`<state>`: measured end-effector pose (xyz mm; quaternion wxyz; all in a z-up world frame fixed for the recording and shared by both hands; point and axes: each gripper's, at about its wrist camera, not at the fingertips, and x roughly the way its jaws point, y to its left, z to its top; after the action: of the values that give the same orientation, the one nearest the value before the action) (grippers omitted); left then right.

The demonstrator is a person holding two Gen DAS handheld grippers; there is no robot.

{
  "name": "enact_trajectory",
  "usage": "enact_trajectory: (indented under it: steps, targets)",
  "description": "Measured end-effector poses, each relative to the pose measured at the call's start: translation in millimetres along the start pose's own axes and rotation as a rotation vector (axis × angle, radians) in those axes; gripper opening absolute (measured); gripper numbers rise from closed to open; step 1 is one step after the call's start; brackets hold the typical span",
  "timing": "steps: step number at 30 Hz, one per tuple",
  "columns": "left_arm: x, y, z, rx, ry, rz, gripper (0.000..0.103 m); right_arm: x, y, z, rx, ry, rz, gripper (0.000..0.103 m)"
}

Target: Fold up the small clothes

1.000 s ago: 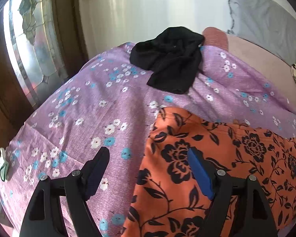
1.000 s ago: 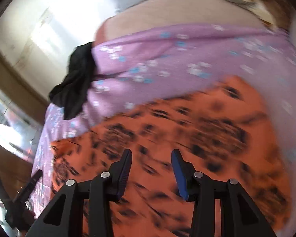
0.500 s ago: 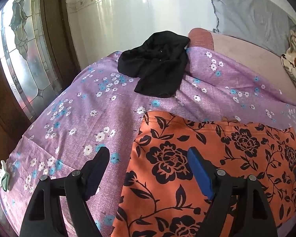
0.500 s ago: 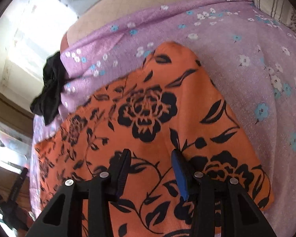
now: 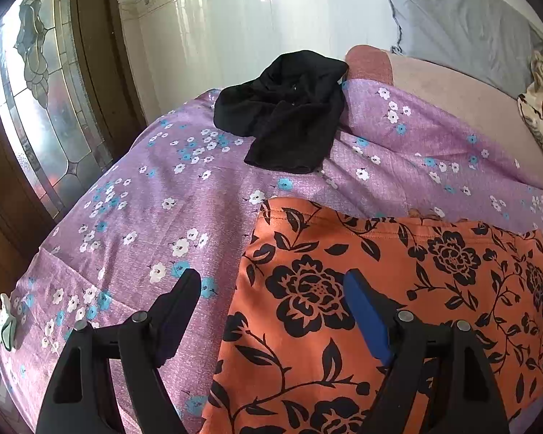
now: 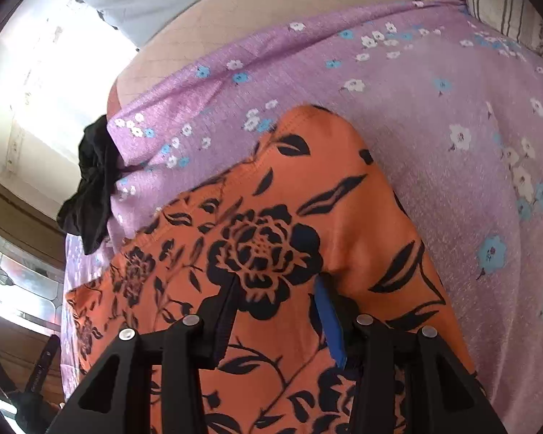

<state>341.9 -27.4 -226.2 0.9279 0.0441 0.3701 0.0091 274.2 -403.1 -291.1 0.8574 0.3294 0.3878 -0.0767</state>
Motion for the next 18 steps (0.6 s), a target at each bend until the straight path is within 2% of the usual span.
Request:
enact_trajectory:
  steps: [5,9,11,13,18]
  targets:
    - [21,-2,-7,0.0,0.107,-0.03,0.082,-6,-3,17,0.02,-0.056,0.046,0.047]
    - [36,-5,-13,0.014,0.18,-0.003,0.082,0,-12,29,0.065,-0.064,0.082,0.049]
    - [45,-6,-18,0.026,0.222,0.004,0.082,11,-20,34,0.099,-0.042,0.083,0.053]
    - [54,-9,-23,0.046,0.265,0.005,0.084,23,-27,34,0.124,0.001,0.08,0.053]
    - [51,-1,-20,0.003,0.266,-0.009,0.086,7,-23,35,0.138,-0.032,0.086,0.053]
